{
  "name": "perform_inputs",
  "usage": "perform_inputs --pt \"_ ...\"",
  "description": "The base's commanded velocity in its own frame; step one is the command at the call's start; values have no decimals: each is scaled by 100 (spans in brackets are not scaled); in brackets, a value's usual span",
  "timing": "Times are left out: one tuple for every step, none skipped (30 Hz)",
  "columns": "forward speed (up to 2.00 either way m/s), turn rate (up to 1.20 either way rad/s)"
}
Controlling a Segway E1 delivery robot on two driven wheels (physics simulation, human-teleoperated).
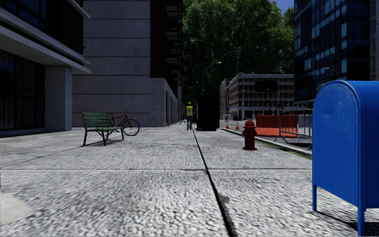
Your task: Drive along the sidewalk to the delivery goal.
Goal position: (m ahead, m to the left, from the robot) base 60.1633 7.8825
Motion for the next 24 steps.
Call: perform_inputs --pt "200 0" --pt "200 0" --pt "200 0" --pt "200 0" --pt "200 0" --pt "200 0" --pt "200 0" --pt "200 0" --pt "200 0" --pt "200 0" --pt "200 0" --pt "200 0" --pt "200 0" --pt "200 0" --pt "200 0" --pt "200 0" --pt "200 0" --pt "200 0" --pt "200 0" --pt "200 0" --pt "200 0" --pt "200 0" --pt "200 0" --pt "200 0"
